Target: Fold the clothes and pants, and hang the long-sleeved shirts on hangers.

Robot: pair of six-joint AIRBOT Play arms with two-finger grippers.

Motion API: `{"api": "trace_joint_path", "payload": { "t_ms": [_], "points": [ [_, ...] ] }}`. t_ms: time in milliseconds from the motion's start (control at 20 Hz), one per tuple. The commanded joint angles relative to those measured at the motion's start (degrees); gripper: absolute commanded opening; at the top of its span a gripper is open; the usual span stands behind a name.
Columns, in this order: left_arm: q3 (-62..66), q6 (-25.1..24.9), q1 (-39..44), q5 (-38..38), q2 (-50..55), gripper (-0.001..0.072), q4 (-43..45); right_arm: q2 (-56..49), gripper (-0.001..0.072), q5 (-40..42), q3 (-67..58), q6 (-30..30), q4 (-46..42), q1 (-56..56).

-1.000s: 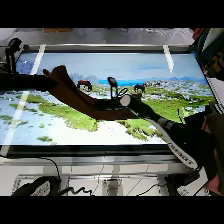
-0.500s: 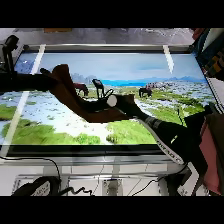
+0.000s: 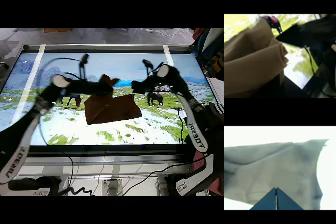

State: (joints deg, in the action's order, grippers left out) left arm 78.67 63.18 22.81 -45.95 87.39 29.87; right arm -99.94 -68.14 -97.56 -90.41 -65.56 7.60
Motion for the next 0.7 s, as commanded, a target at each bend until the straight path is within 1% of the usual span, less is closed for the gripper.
{"api": "trace_joint_path", "payload": {
  "t_ms": [0,50,100,200,250,350,400,450,550,600,650],
  "points": [
    [0.07,0.28,10.05,12.96,7.69,0.0263,-3.54,2.01,0.0016,-3.63,-0.15,0.81,-1.11,-7.76],
    [0.07,0.28,10.75,12.74,8.31,0.0661,-3.43,1.95,0.0016,-3.93,-0.13,2.14,-1.31,-8.85],
    [0.07,0.17,10.93,12.11,8.33,0.0705,-3.37,1.88,0.0016,-3.93,-0.09,3.56,-2.16,-9.84],
    [0.09,-0.20,10.10,10.80,7.23,0.0705,-3.37,1.81,0.0017,-3.58,-0.04,6.86,-5.11,-11.21],
    [0.09,-0.22,9.18,10.38,6.32,0.0705,-3.37,1.57,0.0017,-3.78,-0.02,9.55,-6.84,-11.78],
    [0.09,-0.22,6.93,8.98,4.31,0.0705,-3.34,0.61,0.0016,-4.83,0.46,14.60,-6.45,-13.42],
    [0.09,-0.22,5.46,7.63,3.15,0.0705,-3.34,-0.20,0.0016,-5.81,1.09,17.14,-4.17,-14.49],
    [0.09,-0.22,4.04,6.21,2.12,0.0705,-3.37,-1.25,0.0015,-7.85,2.16,21.70,0.81,-15.80],
    [0.09,-0.20,1.11,3.02,0.24,0.0704,-3.37,-3.96,0.0016,-15.08,5.53,34.01,16.28,-18.29],
    [0.09,-0.20,-0.04,1.84,-0.44,0.0704,-3.37,-5.20,0.0092,-15.76,7.72,35.08,21.90,-18.82],
    [0.09,-0.17,-1.09,1.05,-0.96,0.0704,-3.39,-5.97,0.0337,-14.08,9.77,35.01,24.44,-18.95]
  ]
}}
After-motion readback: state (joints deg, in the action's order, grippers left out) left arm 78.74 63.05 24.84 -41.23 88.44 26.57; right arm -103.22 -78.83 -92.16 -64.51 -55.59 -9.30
